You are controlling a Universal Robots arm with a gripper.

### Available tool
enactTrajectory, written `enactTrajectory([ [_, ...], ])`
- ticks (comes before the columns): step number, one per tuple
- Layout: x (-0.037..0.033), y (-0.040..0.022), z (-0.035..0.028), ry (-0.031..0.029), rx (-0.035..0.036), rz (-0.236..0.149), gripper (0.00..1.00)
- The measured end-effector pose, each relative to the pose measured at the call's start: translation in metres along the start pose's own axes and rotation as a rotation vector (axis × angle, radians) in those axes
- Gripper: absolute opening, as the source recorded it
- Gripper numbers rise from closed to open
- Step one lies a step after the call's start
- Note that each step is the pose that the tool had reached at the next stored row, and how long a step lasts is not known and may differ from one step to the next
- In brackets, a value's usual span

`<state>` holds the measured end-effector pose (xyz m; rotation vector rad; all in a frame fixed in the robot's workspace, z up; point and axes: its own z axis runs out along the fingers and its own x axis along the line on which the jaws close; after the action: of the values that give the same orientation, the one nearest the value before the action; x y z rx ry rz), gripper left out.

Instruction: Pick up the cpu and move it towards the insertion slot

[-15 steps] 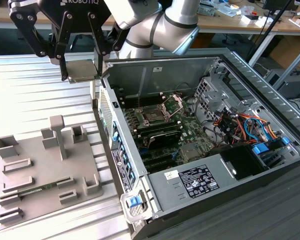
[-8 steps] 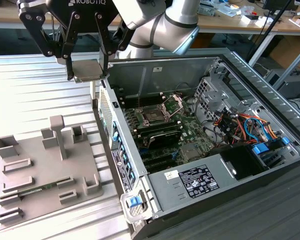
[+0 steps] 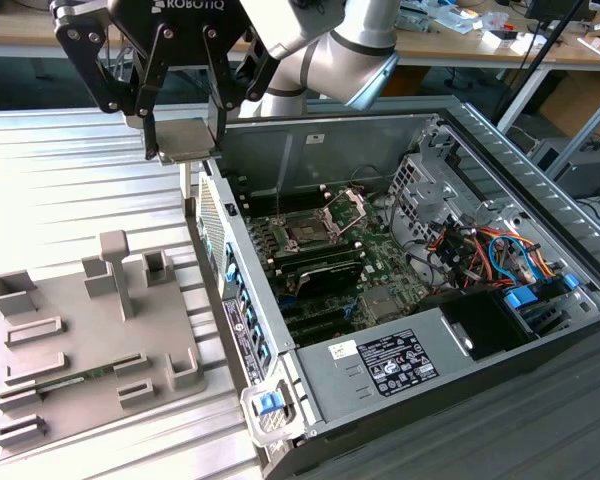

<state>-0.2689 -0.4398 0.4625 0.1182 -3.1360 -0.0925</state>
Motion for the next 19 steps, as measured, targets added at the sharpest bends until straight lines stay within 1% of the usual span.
enactTrajectory([
  [19,-0.0152,-0.0011,0.0001,0.0,0.0,0.0,0.55],
])
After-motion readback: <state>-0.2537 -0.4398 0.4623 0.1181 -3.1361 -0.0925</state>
